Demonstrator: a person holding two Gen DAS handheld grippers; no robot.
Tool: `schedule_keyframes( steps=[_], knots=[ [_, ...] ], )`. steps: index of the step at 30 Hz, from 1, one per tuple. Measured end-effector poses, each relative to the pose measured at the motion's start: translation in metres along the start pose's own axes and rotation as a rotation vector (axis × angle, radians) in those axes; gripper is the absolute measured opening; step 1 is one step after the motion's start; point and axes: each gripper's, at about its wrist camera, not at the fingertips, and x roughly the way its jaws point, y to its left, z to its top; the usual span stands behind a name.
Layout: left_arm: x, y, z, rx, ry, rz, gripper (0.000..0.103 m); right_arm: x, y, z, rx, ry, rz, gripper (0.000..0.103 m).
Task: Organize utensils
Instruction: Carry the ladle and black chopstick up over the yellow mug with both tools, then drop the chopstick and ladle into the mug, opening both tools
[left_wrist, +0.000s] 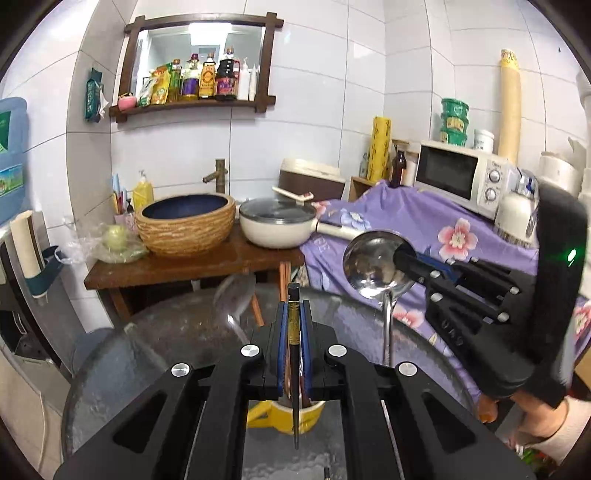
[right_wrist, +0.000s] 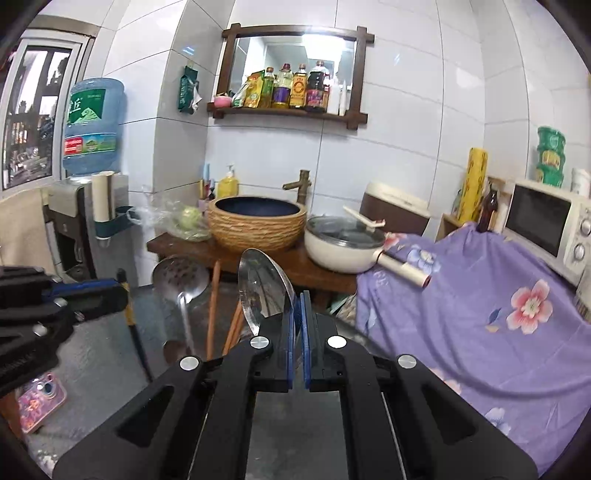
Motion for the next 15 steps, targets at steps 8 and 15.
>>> schedule_keyframes(
  steps=[8,15],
  knots=[
    [-0.009,0.003,0.049,-0.030,-0.086,0.016,0.006,0.014,-0.004,0.039,-0.005,-0.088,-0.111,0.004],
    [0.011,0.006,0.053,-0.029,-0.094,0.060,0.006,0.040,0.000,0.048,-0.015,-0.143,-0.217,0.004]
  ],
)
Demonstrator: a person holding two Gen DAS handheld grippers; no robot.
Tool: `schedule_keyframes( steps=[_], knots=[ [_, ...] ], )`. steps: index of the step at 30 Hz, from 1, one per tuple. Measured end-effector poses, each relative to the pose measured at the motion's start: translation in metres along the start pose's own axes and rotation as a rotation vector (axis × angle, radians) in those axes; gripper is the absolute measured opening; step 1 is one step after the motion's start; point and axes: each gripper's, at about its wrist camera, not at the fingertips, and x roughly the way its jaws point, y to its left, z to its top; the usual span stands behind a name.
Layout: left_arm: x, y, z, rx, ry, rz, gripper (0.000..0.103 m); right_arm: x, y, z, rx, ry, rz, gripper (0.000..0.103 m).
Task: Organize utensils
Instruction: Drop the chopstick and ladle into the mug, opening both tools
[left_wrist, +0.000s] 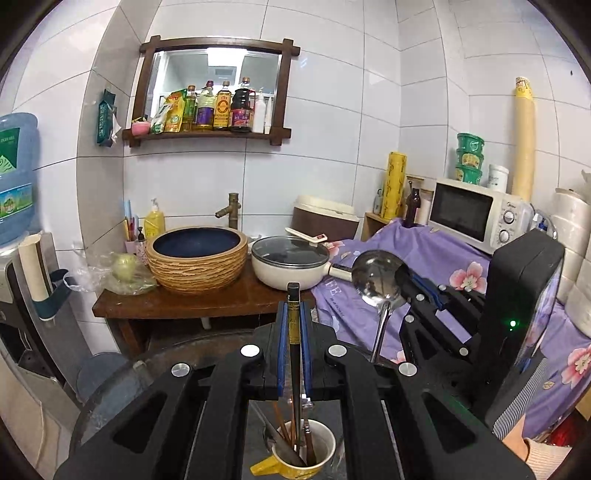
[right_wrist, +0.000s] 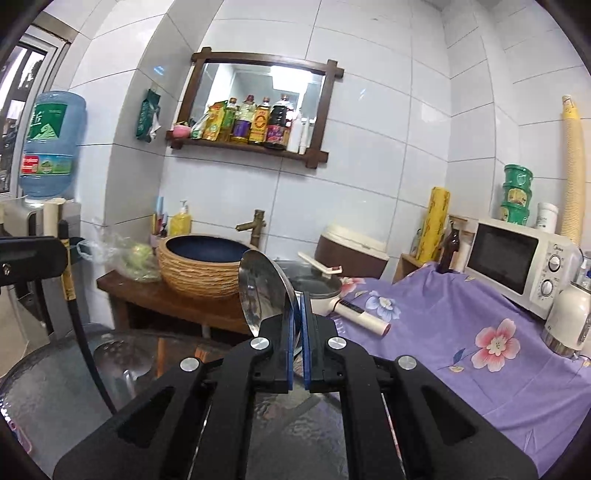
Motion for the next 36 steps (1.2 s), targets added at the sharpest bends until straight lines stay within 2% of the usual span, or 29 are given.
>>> schedule_keyframes(
  steps=[5,8,11,16,27,29,31,33,35,36],
  knots=[
    [0.027,0.011,-0.019,-0.033,0.054,0.016,0.006,0.014,0.018,-0.013,-0.052,-0.049,-0.061,0.004],
    [0.038,0.017,-0.032,-0.048,0.088,0.017,0.006,0.018,0.028,-0.028,-0.092,-0.060,-0.062,0.004],
    [0.040,0.018,-0.044,-0.017,0.079,0.045,0.006,0.017,0.035,-0.044,-0.109,-0.055,-0.040,0.004],
    [0.047,0.015,-0.059,-0.003,0.124,0.020,0.007,0.015,0.040,-0.063,-0.101,-0.036,0.008,0.004],
    [0.063,0.019,-0.090,0.022,0.175,0.032,0.007,0.016,0.035,-0.096,-0.061,0.044,0.155,0.004],
    [0.061,0.022,-0.094,0.017,0.169,0.041,0.012,0.015,0.032,-0.099,-0.049,0.052,0.176,0.004],
    [0.058,0.026,-0.097,-0.001,0.164,0.032,0.027,0.011,0.028,-0.101,-0.039,0.044,0.167,0.005],
    [0.054,0.027,-0.101,-0.009,0.156,0.024,0.037,0.008,0.022,-0.101,-0.021,0.052,0.177,0.014],
    [0.046,0.029,-0.107,-0.010,0.147,0.019,0.045,0.003,0.012,-0.104,0.029,0.059,0.186,0.053],
    [0.041,0.029,-0.111,-0.006,0.142,0.022,0.052,0.000,0.007,-0.105,0.049,0.056,0.182,0.057]
  ],
)
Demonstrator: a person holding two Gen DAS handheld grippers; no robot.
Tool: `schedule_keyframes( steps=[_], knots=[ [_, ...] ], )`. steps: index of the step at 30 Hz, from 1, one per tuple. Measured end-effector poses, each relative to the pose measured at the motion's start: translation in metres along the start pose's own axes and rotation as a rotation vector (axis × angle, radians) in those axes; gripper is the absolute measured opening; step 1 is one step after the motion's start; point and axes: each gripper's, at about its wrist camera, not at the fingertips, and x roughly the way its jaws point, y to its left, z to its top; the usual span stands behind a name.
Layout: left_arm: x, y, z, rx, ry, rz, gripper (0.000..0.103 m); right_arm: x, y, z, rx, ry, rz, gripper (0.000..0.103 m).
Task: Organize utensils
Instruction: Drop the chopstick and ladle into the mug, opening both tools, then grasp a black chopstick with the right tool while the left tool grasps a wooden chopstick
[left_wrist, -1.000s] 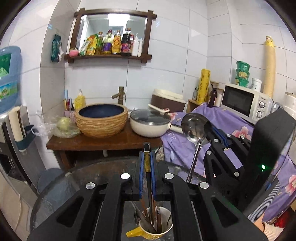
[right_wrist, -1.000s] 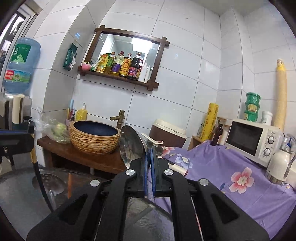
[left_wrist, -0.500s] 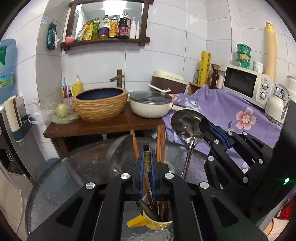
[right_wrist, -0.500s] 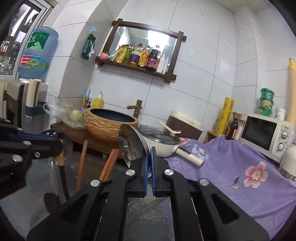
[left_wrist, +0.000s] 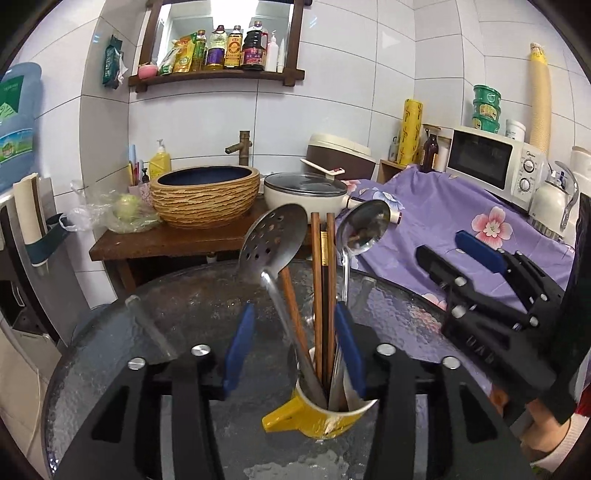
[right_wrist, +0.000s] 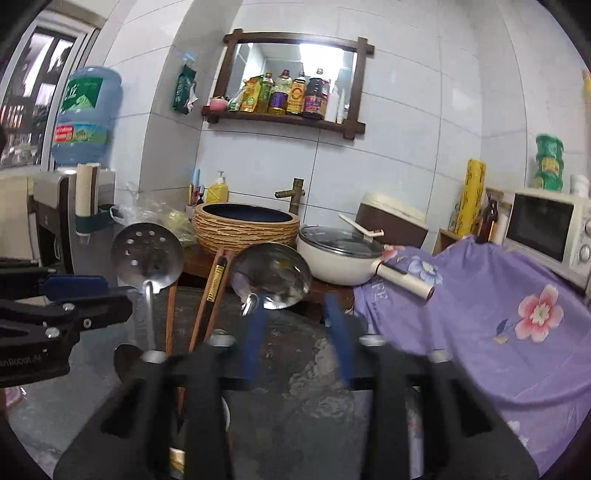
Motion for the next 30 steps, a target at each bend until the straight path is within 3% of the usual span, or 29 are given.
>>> schedule_keyframes(
  steps=[4,12,17,24,26,30],
  knots=[
    [-0.008,-0.002,-0.018,0.023,0.020,-0.006,0.074,-0.008,-0.014,-0.014,0.101,0.119,0.049,0.057],
    [-0.016,0.002,-0.066,0.034,0.154,-0.020,0.090,-0.033,0.013,-0.070,0.102,0.357,0.173,0.057],
    [-0.028,0.008,-0.097,0.049,0.231,-0.017,0.091,-0.045,0.039,-0.102,0.065,0.523,0.256,0.057],
    [-0.044,0.009,-0.133,0.086,0.300,-0.006,0.094,-0.053,0.072,-0.136,0.015,0.689,0.294,0.057],
    [-0.047,0.006,-0.141,0.111,0.309,0.007,0.094,-0.051,0.081,-0.142,-0.007,0.732,0.290,0.045],
    [-0.052,0.001,-0.157,0.162,0.316,0.034,0.094,-0.042,0.091,-0.151,-0.017,0.803,0.277,0.034]
  ],
)
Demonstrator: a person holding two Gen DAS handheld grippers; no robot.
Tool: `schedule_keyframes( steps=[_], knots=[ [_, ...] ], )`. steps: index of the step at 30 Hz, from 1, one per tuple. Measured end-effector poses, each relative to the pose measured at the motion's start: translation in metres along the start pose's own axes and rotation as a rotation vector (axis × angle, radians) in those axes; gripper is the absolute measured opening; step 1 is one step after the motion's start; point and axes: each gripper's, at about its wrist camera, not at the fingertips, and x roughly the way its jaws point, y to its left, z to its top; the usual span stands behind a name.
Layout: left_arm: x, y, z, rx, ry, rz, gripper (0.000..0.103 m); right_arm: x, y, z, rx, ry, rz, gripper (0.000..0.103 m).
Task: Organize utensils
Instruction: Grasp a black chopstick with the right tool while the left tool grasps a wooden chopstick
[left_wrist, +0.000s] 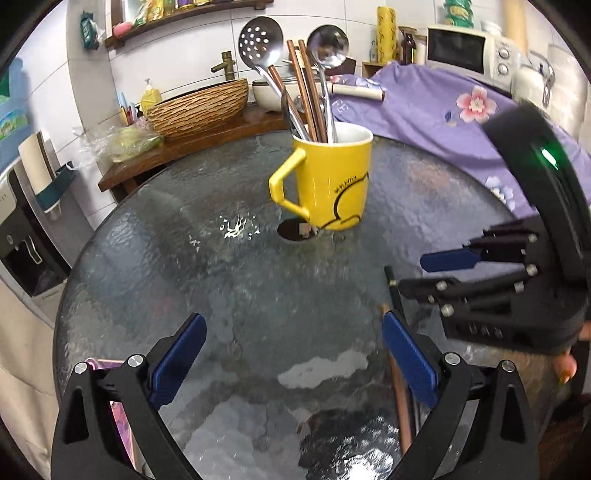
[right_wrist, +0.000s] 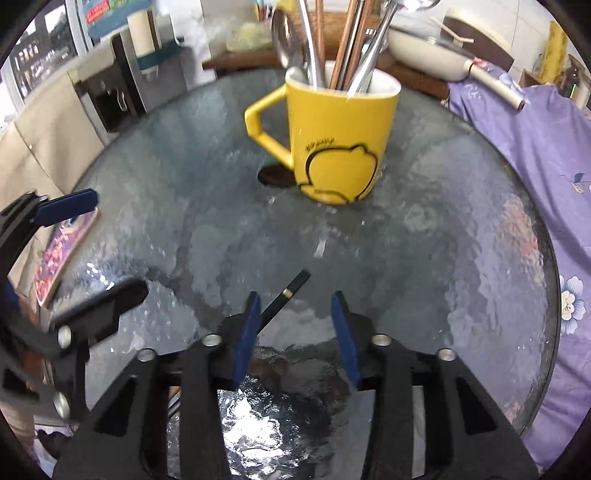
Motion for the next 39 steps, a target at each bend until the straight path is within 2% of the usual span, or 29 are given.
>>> schedule_keyframes(
  steps=[8,13,16,28,30,32,39],
  knots=[
    [0.007,-0.006,-0.013,0.016,0.050,-0.017,0.092,0.012,-0.002,0.006,0.072,0.094,0.019,0.031],
    [0.006,-0.009,-0.022,-0.033,0.031,-0.027,0.088,0.010,-0.003,0.006,0.113,0.064,0.020,0.031],
    [0.011,-0.012,-0.028,-0.044,0.051,-0.036,0.087,0.011,-0.002,0.001,0.142,0.051,0.041,0.031],
    [0.016,-0.018,-0.034,-0.036,0.076,-0.038,0.083,0.014,0.009,-0.007,0.143,0.019,0.023,0.031],
    [0.017,-0.021,-0.034,-0.027,0.081,-0.049,0.080,0.012,0.008,-0.009,0.141,0.021,0.029,0.029],
    [0.018,-0.025,-0.033,-0.019,0.086,-0.059,0.077,0.012,0.008,-0.010,0.119,0.023,0.015,0.019],
    [0.017,-0.032,-0.033,-0.011,0.093,-0.082,0.073,0.008,-0.008,-0.016,0.070,0.039,0.042,0.015]
  ],
)
